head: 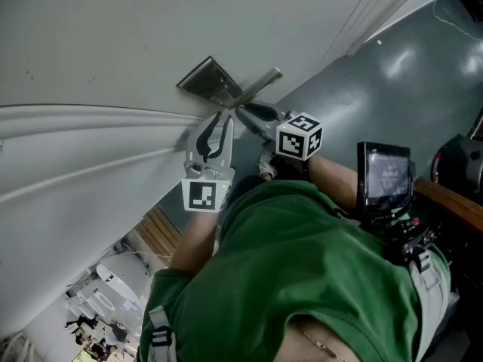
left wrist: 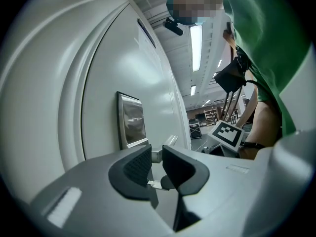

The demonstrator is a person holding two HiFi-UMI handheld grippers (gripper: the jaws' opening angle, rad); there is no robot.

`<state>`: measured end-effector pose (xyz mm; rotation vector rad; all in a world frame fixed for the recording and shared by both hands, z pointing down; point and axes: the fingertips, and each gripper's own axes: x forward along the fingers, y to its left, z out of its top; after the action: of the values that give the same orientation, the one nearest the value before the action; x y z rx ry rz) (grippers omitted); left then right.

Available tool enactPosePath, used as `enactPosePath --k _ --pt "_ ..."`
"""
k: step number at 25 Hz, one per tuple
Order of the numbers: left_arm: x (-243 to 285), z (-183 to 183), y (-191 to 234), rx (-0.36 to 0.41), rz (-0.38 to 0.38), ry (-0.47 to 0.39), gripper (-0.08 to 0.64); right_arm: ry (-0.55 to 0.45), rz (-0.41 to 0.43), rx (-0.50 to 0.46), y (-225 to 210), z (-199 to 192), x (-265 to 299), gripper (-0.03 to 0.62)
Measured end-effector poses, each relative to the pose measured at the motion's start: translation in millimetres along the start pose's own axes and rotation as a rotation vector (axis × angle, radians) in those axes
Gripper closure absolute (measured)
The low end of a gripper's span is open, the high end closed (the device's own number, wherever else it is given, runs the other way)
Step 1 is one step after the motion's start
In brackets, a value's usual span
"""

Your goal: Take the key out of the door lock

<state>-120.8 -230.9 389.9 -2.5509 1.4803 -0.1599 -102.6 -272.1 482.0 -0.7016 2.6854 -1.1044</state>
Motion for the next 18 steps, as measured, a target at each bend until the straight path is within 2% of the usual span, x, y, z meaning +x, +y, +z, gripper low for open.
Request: enactPosePath --k 11,18 --pt "-24 12 -2 0.014 0.048 0.024 0.505 -0.004 0.085 0.178 22 -3 14 0.511" --pt "-29 20 2 0.032 0.065 0.031 0.505 0.01 0.106 0.238 31 -2 21 0.531"
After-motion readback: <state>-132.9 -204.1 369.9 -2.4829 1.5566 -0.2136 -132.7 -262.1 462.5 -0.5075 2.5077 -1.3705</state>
